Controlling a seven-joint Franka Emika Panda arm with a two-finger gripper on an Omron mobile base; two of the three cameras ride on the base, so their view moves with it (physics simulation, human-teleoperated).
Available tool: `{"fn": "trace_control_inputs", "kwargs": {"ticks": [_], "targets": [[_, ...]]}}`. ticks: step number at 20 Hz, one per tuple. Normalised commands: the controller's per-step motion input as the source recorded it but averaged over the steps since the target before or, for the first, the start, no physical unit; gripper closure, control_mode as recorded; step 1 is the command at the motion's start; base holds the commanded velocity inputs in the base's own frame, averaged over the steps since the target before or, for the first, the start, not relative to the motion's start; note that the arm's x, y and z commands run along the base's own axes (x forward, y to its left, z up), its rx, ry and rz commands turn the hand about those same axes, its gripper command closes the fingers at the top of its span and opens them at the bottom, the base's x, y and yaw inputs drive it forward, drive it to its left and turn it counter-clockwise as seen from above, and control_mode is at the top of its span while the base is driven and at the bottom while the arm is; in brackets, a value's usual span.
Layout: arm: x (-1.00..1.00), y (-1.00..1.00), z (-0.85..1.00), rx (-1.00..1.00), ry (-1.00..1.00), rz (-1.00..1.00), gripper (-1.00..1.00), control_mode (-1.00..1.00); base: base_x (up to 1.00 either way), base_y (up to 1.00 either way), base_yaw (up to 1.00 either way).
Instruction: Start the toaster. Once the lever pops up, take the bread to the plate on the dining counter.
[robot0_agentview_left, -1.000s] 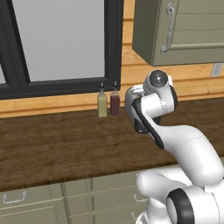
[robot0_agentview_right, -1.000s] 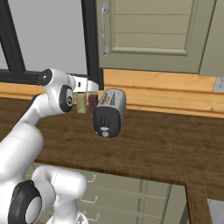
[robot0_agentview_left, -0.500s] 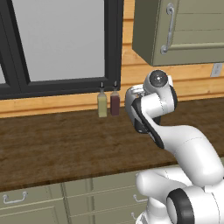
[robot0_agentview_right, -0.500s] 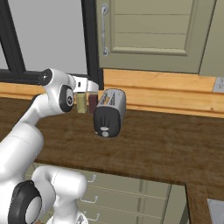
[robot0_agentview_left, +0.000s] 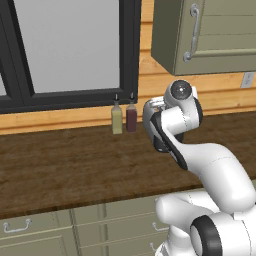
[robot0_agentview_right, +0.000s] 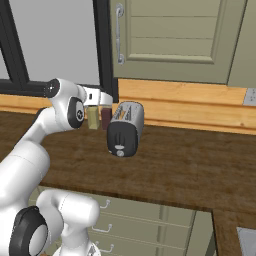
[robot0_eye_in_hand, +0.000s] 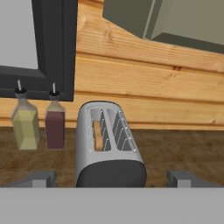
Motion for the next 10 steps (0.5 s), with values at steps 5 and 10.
{"fn": "trace_control_inputs", "kwargs": {"ticks": [5, 10], "targets": [[0.0, 0.0, 0.0, 0.0, 0.0, 0.0, -1.0, -1.0, 0.0, 0.0, 0.0], [0.0, 0.0, 0.0, 0.0, 0.0, 0.0, -1.0, -1.0, 0.0, 0.0, 0.0]]}}
